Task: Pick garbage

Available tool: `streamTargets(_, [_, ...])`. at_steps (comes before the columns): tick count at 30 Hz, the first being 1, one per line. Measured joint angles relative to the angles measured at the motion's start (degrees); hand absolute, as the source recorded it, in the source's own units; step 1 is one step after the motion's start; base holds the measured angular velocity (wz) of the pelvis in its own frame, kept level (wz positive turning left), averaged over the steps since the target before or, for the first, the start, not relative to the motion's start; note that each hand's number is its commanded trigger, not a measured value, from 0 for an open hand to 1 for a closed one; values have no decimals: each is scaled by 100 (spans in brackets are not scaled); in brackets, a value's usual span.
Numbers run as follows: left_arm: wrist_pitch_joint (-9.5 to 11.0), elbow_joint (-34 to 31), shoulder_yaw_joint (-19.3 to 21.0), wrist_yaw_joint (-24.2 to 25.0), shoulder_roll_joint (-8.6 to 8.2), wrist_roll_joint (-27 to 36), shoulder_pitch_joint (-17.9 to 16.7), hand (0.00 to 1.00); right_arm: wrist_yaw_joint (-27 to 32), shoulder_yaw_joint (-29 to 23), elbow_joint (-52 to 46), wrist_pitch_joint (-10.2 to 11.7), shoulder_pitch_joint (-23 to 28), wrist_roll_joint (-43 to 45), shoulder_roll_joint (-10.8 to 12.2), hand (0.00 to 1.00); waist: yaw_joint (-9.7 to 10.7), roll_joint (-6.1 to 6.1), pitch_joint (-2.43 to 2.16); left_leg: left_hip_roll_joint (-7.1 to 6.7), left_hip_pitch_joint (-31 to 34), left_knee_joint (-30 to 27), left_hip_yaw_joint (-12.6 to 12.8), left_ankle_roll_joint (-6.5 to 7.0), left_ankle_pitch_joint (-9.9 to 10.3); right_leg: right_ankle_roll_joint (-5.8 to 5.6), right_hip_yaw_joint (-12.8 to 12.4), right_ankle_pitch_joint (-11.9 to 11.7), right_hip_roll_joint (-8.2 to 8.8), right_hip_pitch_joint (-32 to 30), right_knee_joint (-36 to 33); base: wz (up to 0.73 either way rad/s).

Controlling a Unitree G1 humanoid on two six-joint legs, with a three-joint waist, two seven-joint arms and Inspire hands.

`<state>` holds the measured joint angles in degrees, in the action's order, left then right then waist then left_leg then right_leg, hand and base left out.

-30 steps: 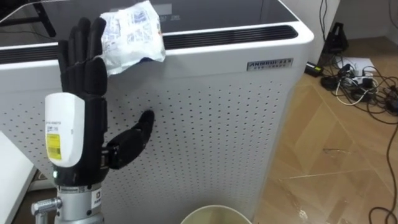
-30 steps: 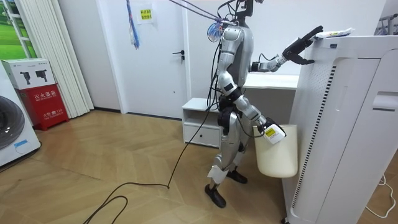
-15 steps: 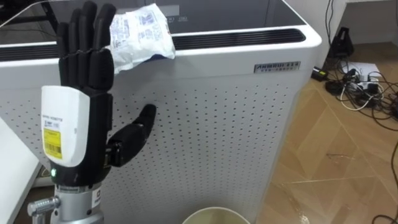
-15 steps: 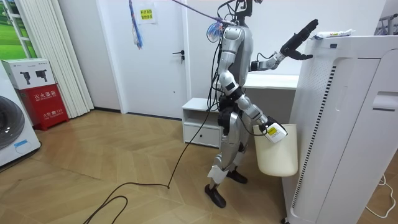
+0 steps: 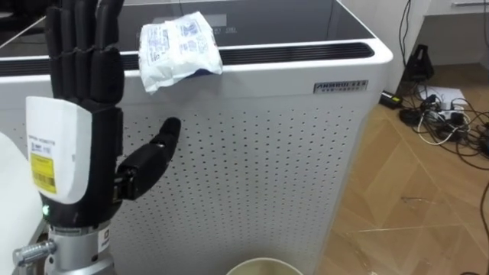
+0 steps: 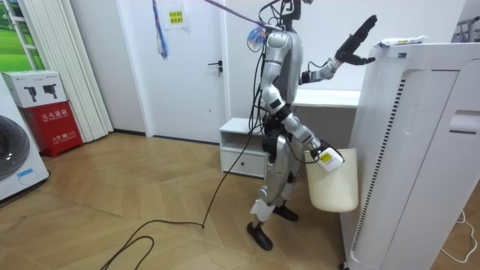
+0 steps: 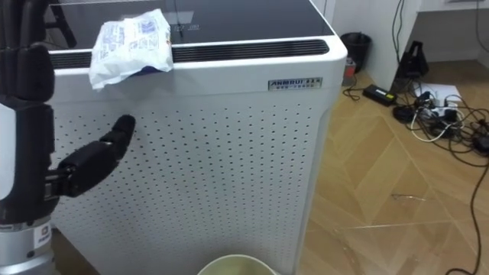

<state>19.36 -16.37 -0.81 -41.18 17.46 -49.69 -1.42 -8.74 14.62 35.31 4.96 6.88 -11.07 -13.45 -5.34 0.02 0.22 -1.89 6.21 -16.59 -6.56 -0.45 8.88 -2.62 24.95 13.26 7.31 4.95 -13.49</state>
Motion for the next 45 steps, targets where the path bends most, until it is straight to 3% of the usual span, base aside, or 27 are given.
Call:
streamTargets(8, [-4, -221, 49, -60, 54, 0, 101, 0, -27, 12, -1, 0, -3, -3, 0, 100, 21, 32, 0, -5, 7, 41, -35, -1, -1, -3, 25, -4, -20, 24, 86, 1])
streamTargets(17, [-200, -220, -186, 94, 120, -101, 243, 0, -130, 47, -2, -2, -6, 2, -11, 100, 40, 84, 26, 0, -3, 94, -5, -2, -1, -4, -35, -4, -19, -3, 94, -2])
streamTargets(20, [-286, -189, -310, 193, 122, -147, 240, 0, -146, 46, -1, -2, -4, 3, -31, 100, 71, 128, 54, 7, -25, 113, 29, -2, -1, -4, -51, -4, -6, -13, 82, -4])
streamTargets(26, [-363, 150, -396, 323, 131, -399, 213, 0, -132, 33, -1, -13, -3, 11, -54, 100, 126, 131, 63, 23, -37, 128, 175, 9, -8, -5, -60, -4, 11, -9, 76, -2])
streamTargets(27, [-372, 208, -405, 323, 135, -396, 214, 25, -117, 33, -1, -13, -10, 11, -73, 100, 126, 132, 62, 21, -44, 128, 192, 17, -13, -6, -61, -5, 19, -6, 73, 0])
streamTargets(28, [-401, 271, -470, 337, 148, -396, 216, 56, -117, 34, -1, -13, -13, 11, -98, 100, 126, 134, 61, 19, -54, 128, 203, 23, -16, -9, -63, -6, 26, -2, 63, 0])
streamTargets(29, [-407, 301, -503, 363, 148, -397, 216, 100, -117, 33, -1, -13, -13, 11, -106, 100, 127, 134, 61, 19, -59, 129, 209, 26, -18, -10, -65, -7, 29, 0, 59, 0])
streamTargets(36, [-620, 445, -612, 761, 146, -500, 232, 100, -141, 33, -1, -14, -13, 12, -135, 100, 160, 131, 63, 21, -83, 123, 255, 45, -37, -12, -104, -7, 47, -7, -10, -1])
streamTargets(45, [-763, 248, -434, 684, 145, -568, 624, 100, -193, 27, -2, -89, -13, 5, -145, 100, 131, 149, 38, 24, -81, 173, 378, 72, -58, -27, -146, -14, 75, -91, -18, -2])
